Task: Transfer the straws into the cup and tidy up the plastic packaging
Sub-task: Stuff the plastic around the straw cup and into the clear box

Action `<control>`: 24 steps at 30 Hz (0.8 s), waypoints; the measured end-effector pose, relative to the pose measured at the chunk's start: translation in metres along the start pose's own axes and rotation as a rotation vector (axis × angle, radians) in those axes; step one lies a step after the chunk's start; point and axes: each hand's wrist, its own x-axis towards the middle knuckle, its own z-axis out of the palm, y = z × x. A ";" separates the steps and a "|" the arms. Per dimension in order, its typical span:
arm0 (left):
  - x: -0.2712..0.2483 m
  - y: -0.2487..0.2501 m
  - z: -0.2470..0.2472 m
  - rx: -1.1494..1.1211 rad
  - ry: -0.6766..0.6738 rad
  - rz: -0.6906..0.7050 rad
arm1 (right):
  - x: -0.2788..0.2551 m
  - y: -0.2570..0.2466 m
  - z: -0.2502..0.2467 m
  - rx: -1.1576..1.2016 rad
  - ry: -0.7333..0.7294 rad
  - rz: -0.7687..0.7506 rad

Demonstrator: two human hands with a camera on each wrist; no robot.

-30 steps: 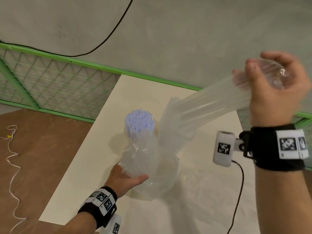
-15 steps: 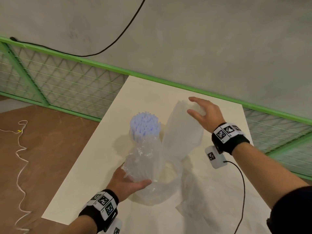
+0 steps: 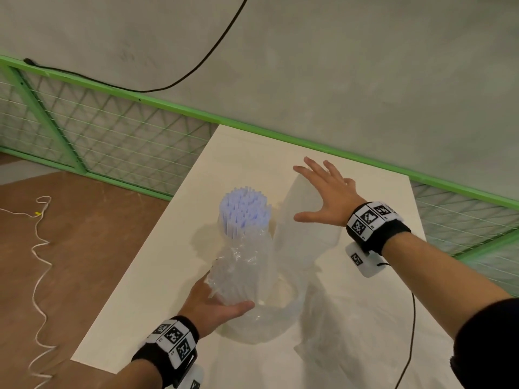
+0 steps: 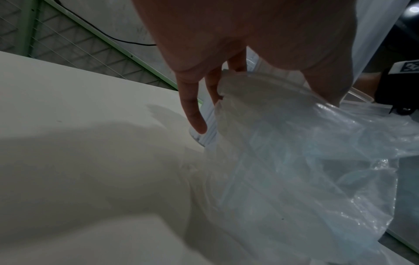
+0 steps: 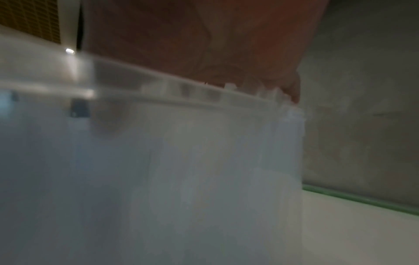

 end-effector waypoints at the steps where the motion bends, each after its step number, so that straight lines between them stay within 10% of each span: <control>1: 0.001 -0.001 0.000 -0.009 0.002 -0.008 | 0.001 -0.001 -0.002 0.044 -0.008 0.010; 16: 0.002 -0.006 -0.006 0.088 0.005 0.001 | -0.027 0.014 -0.023 0.071 -0.218 -0.078; 24: 0.007 -0.012 -0.006 0.052 0.004 0.017 | -0.014 0.026 -0.020 -0.026 0.033 -0.105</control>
